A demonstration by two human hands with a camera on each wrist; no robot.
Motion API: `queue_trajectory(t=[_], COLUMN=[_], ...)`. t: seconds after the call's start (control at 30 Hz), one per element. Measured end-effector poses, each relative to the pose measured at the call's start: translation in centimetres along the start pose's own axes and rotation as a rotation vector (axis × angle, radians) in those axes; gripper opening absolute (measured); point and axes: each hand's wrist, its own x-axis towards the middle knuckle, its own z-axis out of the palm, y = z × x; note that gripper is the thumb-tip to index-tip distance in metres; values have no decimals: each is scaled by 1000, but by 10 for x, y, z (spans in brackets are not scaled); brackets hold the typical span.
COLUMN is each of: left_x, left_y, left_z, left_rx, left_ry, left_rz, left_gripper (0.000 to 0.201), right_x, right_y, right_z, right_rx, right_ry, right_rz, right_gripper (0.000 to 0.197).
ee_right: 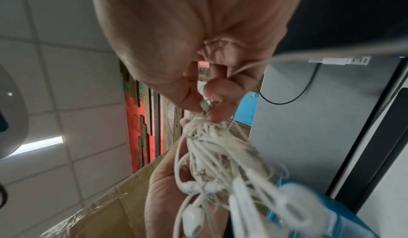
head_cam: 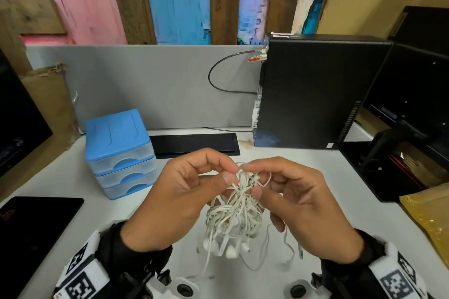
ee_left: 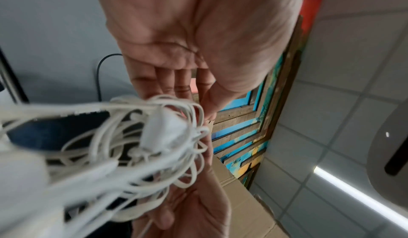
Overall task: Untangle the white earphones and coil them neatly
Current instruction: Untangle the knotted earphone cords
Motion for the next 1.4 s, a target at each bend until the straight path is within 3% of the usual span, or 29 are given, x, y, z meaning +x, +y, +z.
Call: queue_trajectory(t=[0.27,0.5,0.73,0.97,1.13,1.23,1.4], left_x=[0,2,1,1,1,2,2], left_y=[-2,-6,-6,-8,-7,-10,-13], left_z=[1,-2,-1,-2,-1,0,6], left_rx=[-14,74,122,158,131,150,190], left_ry=[-13,40,-9,-30,-17,42,147], left_rz=[-11,-65,-100,-136,-157,-140,-85], left_gripper=[13,13,14,31,21,18,9], right_x=[0,-2,-3,-3,-3,-3,-8], right_y=[4,4,4,2,5,5,0], right_z=[-3,1,4,4,5,5,11], right_rx=[-164,-193,-259,-279,-275,-386,-608], right_ry=[18,7,40,55,45,93,162], right_rz=[23,22,-5,24,20,-21,-48], right_gripper=[10,10,8,9,6,3,20])
